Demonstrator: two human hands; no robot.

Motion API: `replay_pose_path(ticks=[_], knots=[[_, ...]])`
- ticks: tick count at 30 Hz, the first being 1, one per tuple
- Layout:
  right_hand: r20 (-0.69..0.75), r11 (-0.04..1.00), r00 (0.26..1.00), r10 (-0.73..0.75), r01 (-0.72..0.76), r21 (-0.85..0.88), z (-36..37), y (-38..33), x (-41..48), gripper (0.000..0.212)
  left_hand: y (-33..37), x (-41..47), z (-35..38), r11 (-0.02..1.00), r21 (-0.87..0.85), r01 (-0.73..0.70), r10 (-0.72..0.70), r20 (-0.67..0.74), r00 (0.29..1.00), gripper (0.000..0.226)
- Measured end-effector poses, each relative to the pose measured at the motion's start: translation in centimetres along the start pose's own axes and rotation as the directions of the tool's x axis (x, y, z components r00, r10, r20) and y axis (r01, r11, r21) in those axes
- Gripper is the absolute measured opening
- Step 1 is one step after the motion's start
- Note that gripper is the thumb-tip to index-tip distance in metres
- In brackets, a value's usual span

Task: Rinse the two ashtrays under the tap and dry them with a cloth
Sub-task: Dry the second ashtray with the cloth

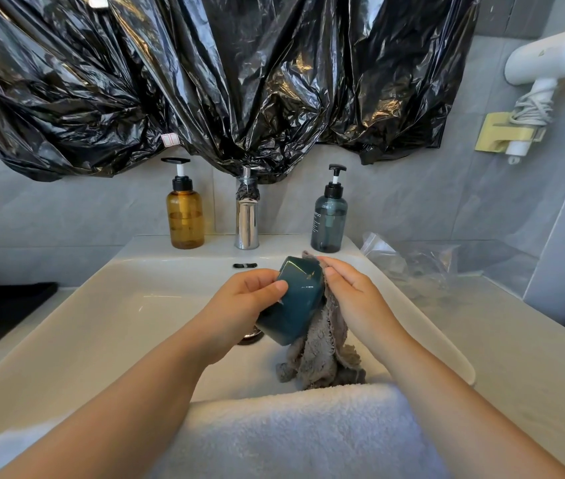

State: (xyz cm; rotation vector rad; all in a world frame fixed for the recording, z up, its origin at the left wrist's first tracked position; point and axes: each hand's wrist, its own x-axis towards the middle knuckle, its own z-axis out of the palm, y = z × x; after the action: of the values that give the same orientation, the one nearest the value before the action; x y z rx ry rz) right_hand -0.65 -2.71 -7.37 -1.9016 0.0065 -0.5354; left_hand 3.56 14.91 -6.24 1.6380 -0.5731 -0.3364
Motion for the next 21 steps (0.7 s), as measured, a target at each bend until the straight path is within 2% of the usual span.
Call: replay_pose_path(ticks=[2, 7, 9, 11, 14, 16, 18, 21], knots=[[0.016, 0.999, 0.999, -0.041, 0.041, -0.009, -0.09, -0.16, -0.25, 0.034, 0.01, -0.06, 0.04, 1.0, 0.009, 0.005, -0.005, 0.026, 1.0, 0.023], [0.12, 0.986, 0.986, -0.117, 0.13, -0.105, 0.19, -0.55, -0.99, 0.034, 0.28, -0.2, 0.02, 0.996, -0.007, 0.088, -0.087, 0.062, 0.994, 0.039], [0.127, 0.983, 0.983, -0.136, 0.15, -0.107, 0.04, -0.59, -1.0, 0.035, 0.23, -0.23, -0.13, 0.997, -0.011, 0.07, -0.069, 0.08, 0.994, 0.034], [0.116, 0.987, 0.985, -0.126, 0.136, -0.089, 0.02, -0.58, -0.82, 0.036, 0.14, -0.25, -0.15, 1.0, 0.0, 0.031, -0.031, 0.078, 0.996, 0.024], [0.061, 0.997, 0.997, -0.039, 0.042, -0.057, 0.03, -0.45, -0.42, 0.033, 0.22, -0.34, 0.0, 0.999, 0.038, 0.01, -0.013, 0.098, 0.995, 0.023], [0.062, 0.995, 0.998, -0.033, 0.039, -0.087, 0.03, -0.4, -0.46, 0.032, 0.21, -0.39, 0.13, 0.999, 0.024, 0.033, -0.036, 0.114, 0.993, 0.027], [0.099, 0.995, 0.994, -0.039, 0.048, -0.089, 0.14, -0.38, -0.69, 0.031, 0.24, -0.25, 0.32, 0.997, -0.033, 0.069, -0.065, 0.103, 0.993, 0.03], [0.124, 0.991, 0.989, -0.075, 0.088, -0.097, 0.45, -0.35, -0.88, 0.031, 0.32, -0.15, 0.32, 0.993, -0.038, 0.113, -0.113, -0.002, 0.994, 0.029]])
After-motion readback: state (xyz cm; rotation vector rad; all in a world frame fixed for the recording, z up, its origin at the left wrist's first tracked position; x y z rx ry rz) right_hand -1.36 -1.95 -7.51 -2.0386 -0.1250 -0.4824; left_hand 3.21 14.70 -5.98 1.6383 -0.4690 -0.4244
